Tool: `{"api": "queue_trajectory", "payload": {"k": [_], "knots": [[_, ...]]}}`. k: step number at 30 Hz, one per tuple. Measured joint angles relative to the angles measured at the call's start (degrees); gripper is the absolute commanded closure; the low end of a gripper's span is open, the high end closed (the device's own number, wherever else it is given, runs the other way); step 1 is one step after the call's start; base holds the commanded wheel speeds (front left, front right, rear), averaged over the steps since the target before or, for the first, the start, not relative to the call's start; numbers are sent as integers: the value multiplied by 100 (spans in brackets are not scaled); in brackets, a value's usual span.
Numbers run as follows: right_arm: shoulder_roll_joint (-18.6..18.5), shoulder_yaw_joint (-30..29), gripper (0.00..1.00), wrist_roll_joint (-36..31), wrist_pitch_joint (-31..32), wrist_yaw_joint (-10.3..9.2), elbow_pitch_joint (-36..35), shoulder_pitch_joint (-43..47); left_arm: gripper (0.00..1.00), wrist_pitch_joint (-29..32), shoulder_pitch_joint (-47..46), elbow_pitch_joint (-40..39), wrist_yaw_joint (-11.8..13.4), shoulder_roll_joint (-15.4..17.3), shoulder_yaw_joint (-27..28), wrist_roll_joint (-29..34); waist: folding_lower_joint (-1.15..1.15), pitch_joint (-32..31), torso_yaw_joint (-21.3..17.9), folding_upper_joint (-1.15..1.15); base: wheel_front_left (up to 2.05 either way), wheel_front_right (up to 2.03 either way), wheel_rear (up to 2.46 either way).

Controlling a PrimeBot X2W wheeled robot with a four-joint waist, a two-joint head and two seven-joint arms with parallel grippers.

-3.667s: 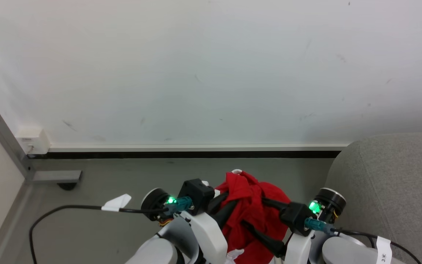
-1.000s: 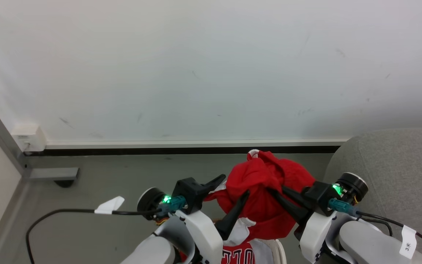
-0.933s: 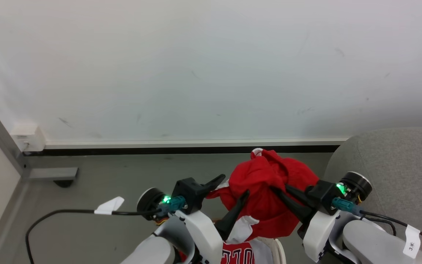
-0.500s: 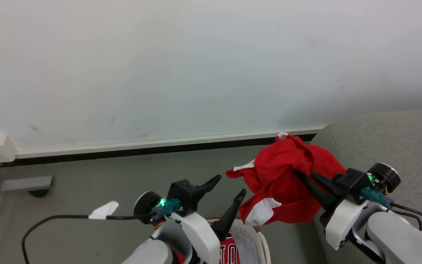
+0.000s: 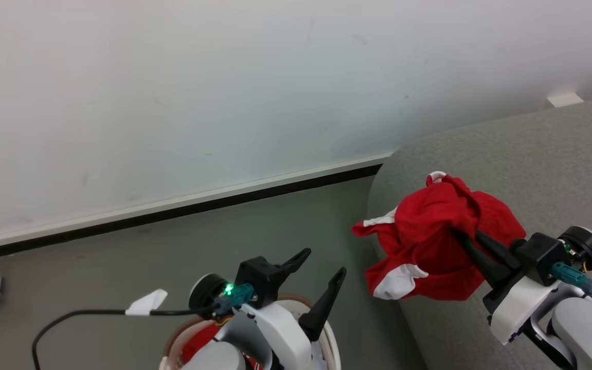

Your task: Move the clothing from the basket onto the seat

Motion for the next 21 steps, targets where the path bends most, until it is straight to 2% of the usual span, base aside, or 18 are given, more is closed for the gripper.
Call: {"api": "queue_trajectory", "payload": {"k": [13,21], "knots": [[-107,-754,100,-63,1,0,-189,353,0,-15,4,1,-7,-29,-124,-7,0,278,-881,0,0,0,0],[31,-1972,100,-187,0,-1,-238,470,0,143,-376,-144,-79,98,-190,132,0,855,-997,0,0,0,0]]}}
